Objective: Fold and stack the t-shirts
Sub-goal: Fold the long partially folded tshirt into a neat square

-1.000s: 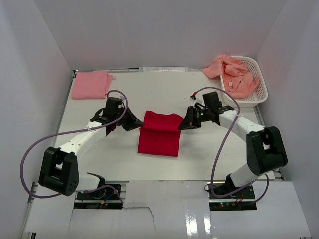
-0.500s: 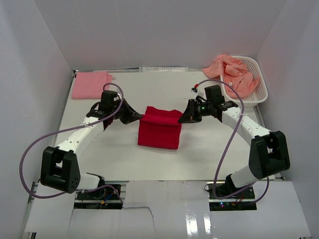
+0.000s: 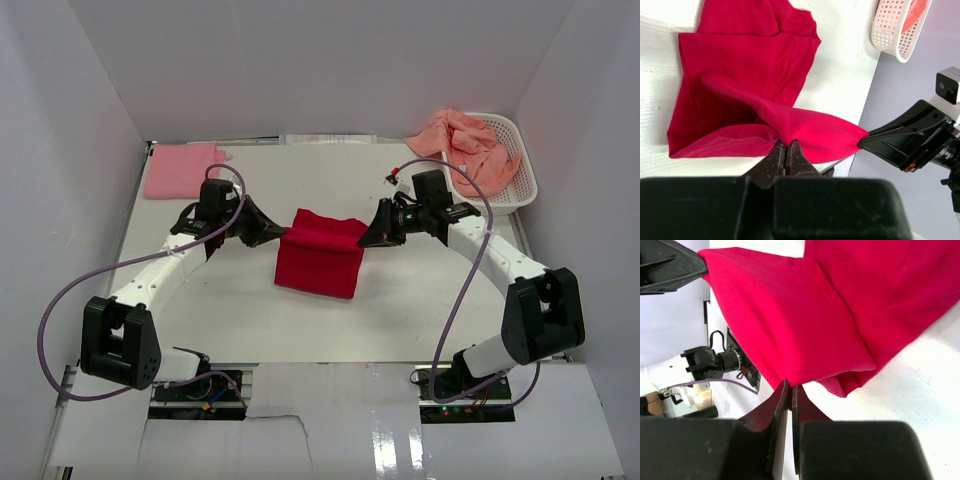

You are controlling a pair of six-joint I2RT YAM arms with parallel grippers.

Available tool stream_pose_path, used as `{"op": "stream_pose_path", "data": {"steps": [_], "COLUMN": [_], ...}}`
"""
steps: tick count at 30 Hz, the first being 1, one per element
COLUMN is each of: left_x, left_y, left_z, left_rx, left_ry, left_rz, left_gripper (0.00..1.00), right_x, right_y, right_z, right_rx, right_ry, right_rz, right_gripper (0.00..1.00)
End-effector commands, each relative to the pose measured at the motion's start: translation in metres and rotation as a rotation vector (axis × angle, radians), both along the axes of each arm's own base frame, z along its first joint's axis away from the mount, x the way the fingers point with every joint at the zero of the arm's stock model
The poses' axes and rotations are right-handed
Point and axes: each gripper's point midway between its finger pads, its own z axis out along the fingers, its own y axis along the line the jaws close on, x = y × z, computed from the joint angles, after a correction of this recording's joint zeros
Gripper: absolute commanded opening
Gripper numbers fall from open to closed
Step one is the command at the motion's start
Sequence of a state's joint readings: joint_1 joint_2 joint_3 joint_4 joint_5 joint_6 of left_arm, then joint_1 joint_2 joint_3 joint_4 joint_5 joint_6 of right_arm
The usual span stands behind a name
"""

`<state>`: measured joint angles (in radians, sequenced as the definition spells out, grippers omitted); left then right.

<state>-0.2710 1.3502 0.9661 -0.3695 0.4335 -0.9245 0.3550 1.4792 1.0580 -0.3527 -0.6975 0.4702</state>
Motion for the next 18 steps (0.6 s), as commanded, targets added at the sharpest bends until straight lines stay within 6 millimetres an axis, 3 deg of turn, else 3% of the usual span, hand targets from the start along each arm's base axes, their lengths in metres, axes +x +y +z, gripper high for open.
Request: {"op": "stream_pose_path", "data": {"steps": [1,18], "left_x": [-0.001,-0.06], "left_y": [0.006,0.015], "left_z": [0.027,0.031], "left_rx": [-0.012,-0.024], "left_ry": [-0.073,-0.077], "left_rz": [0.004,-0.041], "left_gripper": [0.0,0.0], "right_x": [-0.011,-0.088], "right_y": [0.0,0.031], "right_z": [0.023,0.017], "right_rx": [0.025,0.064], "right_ry": [-0.041,0.013], "right_rz": [0.0,0.04], "right_gripper": [0.08,0.08]}}
